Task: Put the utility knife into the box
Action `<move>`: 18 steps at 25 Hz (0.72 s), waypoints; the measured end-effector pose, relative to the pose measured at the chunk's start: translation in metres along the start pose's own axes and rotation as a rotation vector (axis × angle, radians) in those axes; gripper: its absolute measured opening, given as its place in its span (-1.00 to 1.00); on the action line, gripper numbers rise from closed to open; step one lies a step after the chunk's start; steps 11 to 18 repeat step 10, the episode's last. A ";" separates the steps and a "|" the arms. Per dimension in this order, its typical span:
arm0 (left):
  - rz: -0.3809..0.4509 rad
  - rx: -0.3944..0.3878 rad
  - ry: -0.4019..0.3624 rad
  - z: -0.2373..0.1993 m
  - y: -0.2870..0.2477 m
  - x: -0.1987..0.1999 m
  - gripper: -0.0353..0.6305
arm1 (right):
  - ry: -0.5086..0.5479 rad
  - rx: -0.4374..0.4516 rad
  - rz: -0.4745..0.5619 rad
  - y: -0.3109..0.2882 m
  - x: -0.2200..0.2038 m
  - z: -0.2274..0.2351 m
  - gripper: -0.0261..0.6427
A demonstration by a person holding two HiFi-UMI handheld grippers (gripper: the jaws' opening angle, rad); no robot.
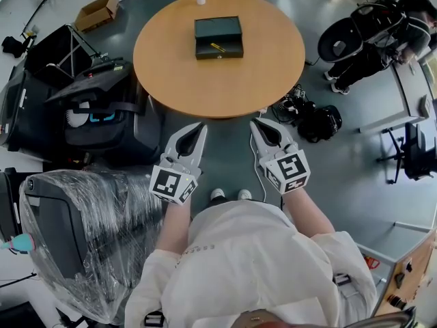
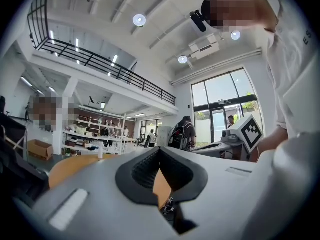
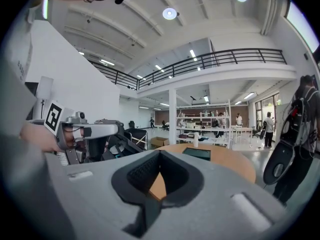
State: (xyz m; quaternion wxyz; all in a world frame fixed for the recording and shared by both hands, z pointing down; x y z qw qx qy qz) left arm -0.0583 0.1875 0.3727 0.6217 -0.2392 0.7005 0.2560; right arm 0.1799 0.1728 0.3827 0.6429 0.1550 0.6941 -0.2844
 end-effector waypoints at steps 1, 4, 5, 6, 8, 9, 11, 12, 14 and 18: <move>-0.002 -0.001 0.003 0.000 0.000 -0.001 -0.85 | -0.008 -0.002 -0.003 0.000 -0.001 0.001 -0.94; -0.012 -0.009 0.004 0.003 -0.001 -0.001 -0.85 | -0.020 -0.006 -0.019 0.000 -0.005 0.003 -0.94; -0.015 -0.010 0.002 0.004 -0.001 -0.001 -0.85 | -0.019 -0.006 -0.021 0.001 -0.005 0.003 -0.94; -0.017 -0.011 -0.001 0.004 -0.001 -0.001 -0.85 | -0.016 -0.004 -0.020 0.000 -0.004 0.003 -0.94; -0.021 -0.010 -0.006 0.004 -0.001 -0.002 -0.85 | -0.008 0.000 -0.020 0.000 -0.003 0.002 -0.94; -0.023 -0.009 -0.008 0.003 0.000 -0.003 -0.85 | -0.005 0.003 -0.020 -0.001 -0.003 0.002 -0.94; -0.024 -0.007 -0.010 0.003 0.000 -0.003 -0.85 | -0.002 0.005 -0.021 -0.002 -0.002 0.002 -0.94; -0.024 -0.007 -0.010 0.003 0.000 -0.003 -0.85 | -0.002 0.005 -0.021 -0.002 -0.002 0.002 -0.94; -0.024 -0.007 -0.010 0.003 0.000 -0.003 -0.85 | -0.002 0.005 -0.021 -0.002 -0.002 0.002 -0.94; -0.024 -0.007 -0.010 0.003 0.000 -0.003 -0.85 | -0.002 0.005 -0.021 -0.002 -0.002 0.002 -0.94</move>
Point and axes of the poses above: the fingertips, and each gripper's own axes: y backward along the fingers, z to its right, x out of its top, the point moved 10 cm from there along y, backward along the fingers, and after that the axes turned 1 degree about -x, right-handed, at the moved point
